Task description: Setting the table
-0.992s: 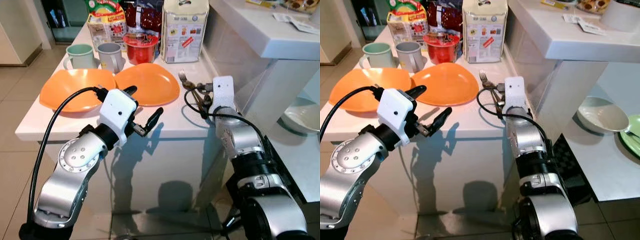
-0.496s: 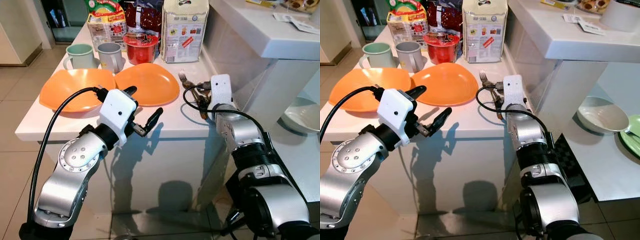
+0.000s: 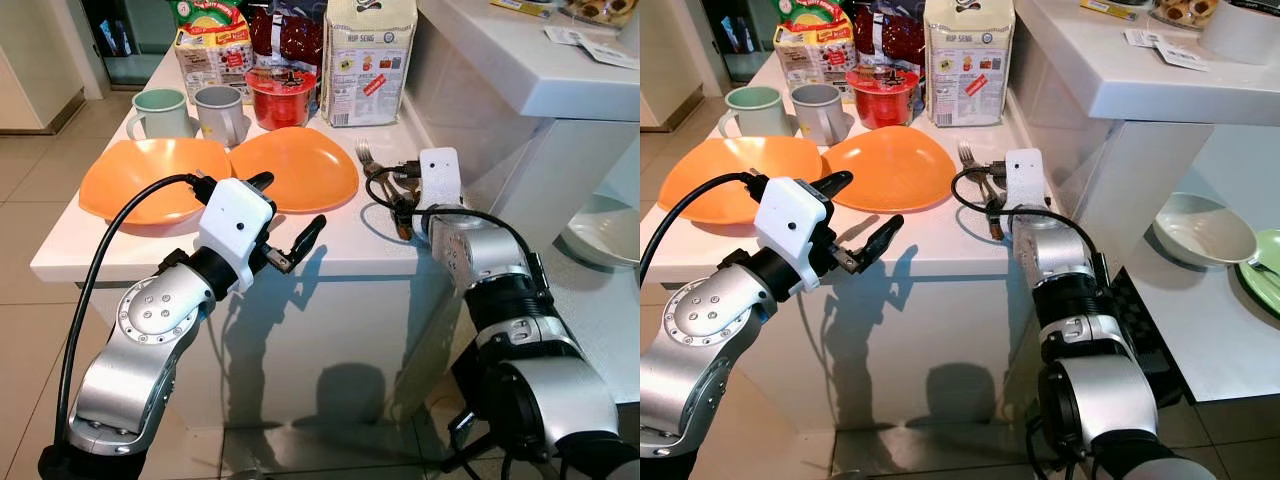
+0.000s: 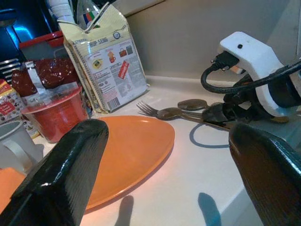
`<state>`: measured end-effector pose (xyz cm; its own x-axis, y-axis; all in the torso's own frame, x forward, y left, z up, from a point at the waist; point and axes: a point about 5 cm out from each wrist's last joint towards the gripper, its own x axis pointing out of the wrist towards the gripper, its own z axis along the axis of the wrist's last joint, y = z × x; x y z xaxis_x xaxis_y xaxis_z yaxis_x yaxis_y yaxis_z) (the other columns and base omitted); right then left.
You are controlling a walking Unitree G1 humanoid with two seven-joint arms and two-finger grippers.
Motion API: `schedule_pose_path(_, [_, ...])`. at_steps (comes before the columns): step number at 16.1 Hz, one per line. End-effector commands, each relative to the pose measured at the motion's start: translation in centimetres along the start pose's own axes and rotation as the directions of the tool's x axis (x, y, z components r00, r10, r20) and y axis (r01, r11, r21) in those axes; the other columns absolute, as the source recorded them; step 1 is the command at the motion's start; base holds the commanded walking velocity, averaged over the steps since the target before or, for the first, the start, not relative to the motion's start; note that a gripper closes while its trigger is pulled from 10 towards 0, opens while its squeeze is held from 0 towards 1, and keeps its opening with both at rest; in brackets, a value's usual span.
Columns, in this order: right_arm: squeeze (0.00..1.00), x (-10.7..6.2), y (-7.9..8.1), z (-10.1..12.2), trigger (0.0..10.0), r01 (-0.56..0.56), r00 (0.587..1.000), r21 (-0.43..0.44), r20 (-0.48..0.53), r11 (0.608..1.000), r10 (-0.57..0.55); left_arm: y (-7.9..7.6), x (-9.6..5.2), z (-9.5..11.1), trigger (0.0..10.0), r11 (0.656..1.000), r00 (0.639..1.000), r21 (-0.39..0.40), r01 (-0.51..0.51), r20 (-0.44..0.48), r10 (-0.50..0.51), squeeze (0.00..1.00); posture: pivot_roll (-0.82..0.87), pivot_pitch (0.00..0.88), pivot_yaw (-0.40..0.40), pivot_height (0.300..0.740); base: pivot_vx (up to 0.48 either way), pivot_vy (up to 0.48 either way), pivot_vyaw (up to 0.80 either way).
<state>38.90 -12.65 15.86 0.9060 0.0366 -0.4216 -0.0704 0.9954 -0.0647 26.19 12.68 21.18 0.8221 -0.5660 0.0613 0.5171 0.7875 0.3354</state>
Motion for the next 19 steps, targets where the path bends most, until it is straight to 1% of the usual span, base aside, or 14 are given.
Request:
schedule_pose_path(1, [0.0, 0.2, 0.3, -2.1, 9.3, -0.034, 0.99, 0.013, -0.133, 0.999, 0.035, 0.1, 0.2, 0.3, 10.0, 1.0, 1.0, 0.009, 0.011, 0.01, -0.011, 0.0, 0.06, 0.0, -0.023, 0.74, 0.0, 0.0, 0.0])
schedule_pose_path(2, [0.0, 0.2, 0.4, -2.4, 4.5, -0.046, 0.985, 0.023, -0.166, 0.999, 0.049, 0.1, 0.3, 0.3, 10.0, 1.0, 1.0, 0.01, 0.012, 0.01, -0.012, 0.0, 0.06, 0.0, -0.022, 0.74, 0.0, 0.0, 0.0])
schedule_pose_path(3, [0.0, 0.1, 0.4, -2.5, 4.2, -0.045, 0.983, 0.033, -0.175, 0.998, 0.05, 0.1, 0.3, 0.3, 10.0, 1.0, 1.0, 0.011, 0.012, 0.01, -0.012, 0.0, 0.06, 0.0, -0.022, 0.74, 0.0, 0.0, 0.0])
schedule_pose_path(4, [0.0, 0.1, 0.3, -2.6, 2.3, -0.049, 0.981, 0.064, -0.182, 0.997, 0.06, 0.1, 0.3, 0.3, 10.0, 1.0, 1.0, 0.012, 0.012, 0.011, -0.012, 0.0, 0.06, 0.0, -0.022, 0.74, 0.0, 0.0, 0.0])
schedule_pose_path(5, [0.0, 0.1, 0.2, -2.6, 0.0, -0.046, 0.981, 0.082, -0.185, 0.996, 0.06, 0.2, 0.3, 0.3, 10.0, 1.0, 1.0, 0.013, 0.012, 0.011, -0.012, 0.0, 0.06, 0.0, -0.02, 0.74, 0.0, 0.0, 0.0])
schedule_pose_path(6, [0.0, 0.0, 0.0, -2.7, 0.0, -0.041, 0.98, 0.13, -0.189, 0.991, 0.066, 0.2, 0.3, 0.3, 10.0, 1.0, 1.0, 0.015, 0.014, 0.011, -0.014, 0.0, 0.06, 0.0, -0.017, 0.74, 0.0, 0.0, 0.0])
schedule_pose_path(7, [0.0, 0.0, -0.7, -3.0, 0.0, -0.026, 0.98, 0.206, -0.189, 0.978, 0.066, 0.2, 0.3, 0.4, 10.0, 1.0, 1.0, 0.018, 0.015, 0.012, -0.015, 0.0, 0.06, 0.0, -0.017, 0.74, 0.0, 0.0, 0.0])
schedule_pose_path(9, [0.0, 0.0, -1.2, -3.2, 0.0, -0.009, 0.98, 0.236, -0.192, 0.972, 0.055, 0.2, 0.4, 0.4, 10.0, 1.0, 1.0, 0.019, 0.016, 0.013, -0.017, 0.0, 0.05, 0.0, -0.015, 0.74, 0.0, 0.0, 0.0])
schedule_pose_path(11, [0.0, -0.1, -1.6, -3.5, 0.0, 0.007, 0.98, 0.259, -0.195, 0.966, 0.045, 0.2, 0.4, 0.4, 10.0, 1.0, 1.0, 0.02, 0.019, 0.014, -0.019, 0.0, 0.05, 0.0, -0.015, 0.74, 0.0, 0.0, 0.0])
schedule_pose_path(14, [0.0, -0.1, -1.8, -3.5, 0.0, 0.019, 0.981, 0.267, -0.192, 0.964, 0.034, 0.2, 0.5, 0.4, 10.0, 1.0, 1.0, 0.021, 0.02, 0.014, -0.02, 0.0, 0.05, 0.0, -0.015, 0.74, 0.0, 0.0, 0.0])
schedule_pose_path(19, [0.0, -0.1, -1.8, -3.0, 0.0, 0.037, 0.985, 0.256, -0.17, 0.966, 0.007, 0.3, 0.5, 0.4, 10.0, 1.0, 1.0, 0.023, 0.019, 0.015, -0.019, 0.0, 0.05, 0.0, -0.011, 0.74, 0.0, 0.0, 0.0])
